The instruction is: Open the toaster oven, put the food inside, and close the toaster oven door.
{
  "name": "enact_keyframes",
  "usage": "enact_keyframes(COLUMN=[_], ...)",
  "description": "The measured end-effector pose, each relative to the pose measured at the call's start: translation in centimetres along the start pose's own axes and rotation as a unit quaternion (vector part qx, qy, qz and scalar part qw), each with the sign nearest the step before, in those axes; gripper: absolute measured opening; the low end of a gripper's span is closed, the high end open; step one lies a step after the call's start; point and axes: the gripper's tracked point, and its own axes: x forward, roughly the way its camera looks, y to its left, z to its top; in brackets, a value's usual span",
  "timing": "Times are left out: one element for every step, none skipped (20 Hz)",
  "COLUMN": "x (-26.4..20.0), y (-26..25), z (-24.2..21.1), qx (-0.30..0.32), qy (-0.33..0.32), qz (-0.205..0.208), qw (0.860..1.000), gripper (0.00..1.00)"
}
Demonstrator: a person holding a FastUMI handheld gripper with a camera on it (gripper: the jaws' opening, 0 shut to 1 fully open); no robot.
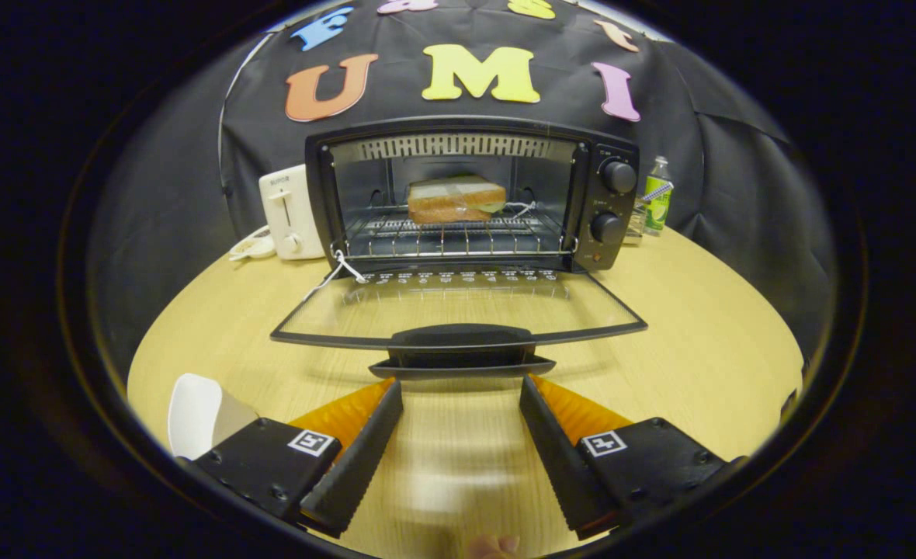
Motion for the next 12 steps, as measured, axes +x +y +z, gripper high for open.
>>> enact_keyframes(x=[-0.1, -0.3, -0.5, -0.7, -0.8, -1.0, -1.1, -1.2, -1.2, -1.2, -1.4, -1.5], y=[0.1, 0.2, 0.2, 0.3, 0.3, 0.3, 0.4, 0.4, 0.4, 0.5, 0.5, 0.5], z=[0.2, 0.6, 1.1, 1.6, 2.0, 2.4, 2.7, 3.0, 3.2, 3.6, 4.1, 4.5], qx=[0.001, 0.001, 0.000, -0.003, -0.002, 0.002, 0.005, 0.008, 0.010, 0.012, 0.014, 0.017], qy=[-0.008, -0.020, -0.035, -0.052, -0.067, -0.079, -0.091, -0.101, -0.108, -0.117, -0.129, -0.142], qz=[0.000, 0.000, -0.001, -0.001, -0.001, -0.002, -0.002, -0.002, 0.000, 0.002, 0.007, 0.012], qw=[1.000, 1.000, 0.999, 0.999, 0.998, 0.997, 0.996, 0.995, 0.994, 0.993, 0.991, 0.990], gripper=[1.00, 1.00, 1.00, 1.00, 1.00, 0.99, 0.99, 0.99, 0.99, 0.99, 0.99, 0.99])
